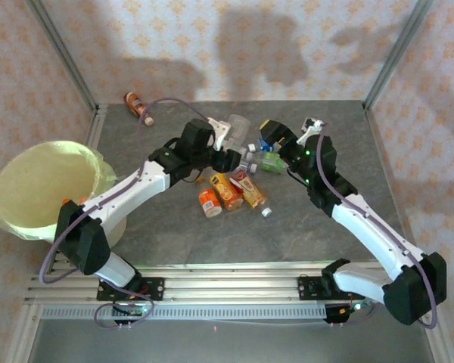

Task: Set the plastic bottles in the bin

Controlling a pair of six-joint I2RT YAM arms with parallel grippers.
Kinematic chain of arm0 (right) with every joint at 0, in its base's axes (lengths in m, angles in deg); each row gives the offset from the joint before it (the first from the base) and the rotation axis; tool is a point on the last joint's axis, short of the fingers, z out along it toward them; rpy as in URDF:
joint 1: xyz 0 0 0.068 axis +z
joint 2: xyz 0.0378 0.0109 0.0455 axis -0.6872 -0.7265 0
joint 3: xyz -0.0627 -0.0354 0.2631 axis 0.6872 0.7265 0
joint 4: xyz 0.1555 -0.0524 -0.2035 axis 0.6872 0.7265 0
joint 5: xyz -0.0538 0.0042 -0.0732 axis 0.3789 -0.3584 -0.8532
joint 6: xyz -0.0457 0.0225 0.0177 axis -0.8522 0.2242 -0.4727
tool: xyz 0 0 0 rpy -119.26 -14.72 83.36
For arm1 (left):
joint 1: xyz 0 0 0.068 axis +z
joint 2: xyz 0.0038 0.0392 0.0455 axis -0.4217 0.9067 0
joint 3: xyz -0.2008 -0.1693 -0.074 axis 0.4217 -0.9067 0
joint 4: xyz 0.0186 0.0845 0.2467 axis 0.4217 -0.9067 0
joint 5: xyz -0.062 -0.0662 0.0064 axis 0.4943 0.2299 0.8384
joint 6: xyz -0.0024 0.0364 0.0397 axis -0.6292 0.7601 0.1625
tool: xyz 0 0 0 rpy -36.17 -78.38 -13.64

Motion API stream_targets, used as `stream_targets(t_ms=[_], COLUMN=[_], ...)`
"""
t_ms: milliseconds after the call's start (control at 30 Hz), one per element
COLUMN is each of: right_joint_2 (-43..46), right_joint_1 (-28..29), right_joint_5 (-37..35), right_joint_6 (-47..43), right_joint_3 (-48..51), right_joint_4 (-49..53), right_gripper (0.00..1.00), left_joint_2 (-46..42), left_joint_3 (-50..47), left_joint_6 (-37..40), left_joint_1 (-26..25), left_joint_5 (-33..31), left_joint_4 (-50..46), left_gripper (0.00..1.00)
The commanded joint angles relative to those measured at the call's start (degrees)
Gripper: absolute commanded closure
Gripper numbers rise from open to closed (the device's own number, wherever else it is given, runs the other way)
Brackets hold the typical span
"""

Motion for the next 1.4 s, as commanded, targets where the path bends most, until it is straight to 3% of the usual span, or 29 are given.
stream_targets(t_ms=[0,300,600,833,1033,1233,1367], right_joint_2=[2.0,1.4,-0.2,-2.1,-3.2,-4.0,-4.1], right_joint_1=[0.2,0.1,0.1,0.1,0.1,0.1,0.1], right_joint_5=[-3.8,-0.9,-1.4,-0.3,0.1,1.2,1.7], right_joint_6=[-4.9,-11.9,-12.8,-12.8,-12.8,-12.4,-12.2], right_joint_3=[0.9,0.6,-0.5,-2.1,-2.9,-3.2,-3.3], right_joint_4=[2.5,3.6,5.6,8.0,8.0,7.8,7.9], right_gripper=[0.01,0.01,0.01,0.01,0.01,0.01,0.01], left_joint_2=[-3.8,-9.5,-17.4,-20.7,-23.4,-29.3,-32.7], left_joint_3=[-0.7,3.6,7.8,13.6,15.4,9.9,6.8], left_joint_6=[-2.3,-3.8,-5.5,-7.8,-9.4,-10.7,-15.7], left_joint_1=[0.5,1.0,1.4,2.1,7.6,15.7,21.8], left_joint_5=[-5.3,-14.2,-25.4,-43.4,-54.4,-54.1,-57.9], left_joint_4=[0.8,-8.3,-18.0,-29.5,-34.0,-32.5,-34.1], left_gripper=[0.52,0.51,0.51,0.52,0.52,0.52,0.52])
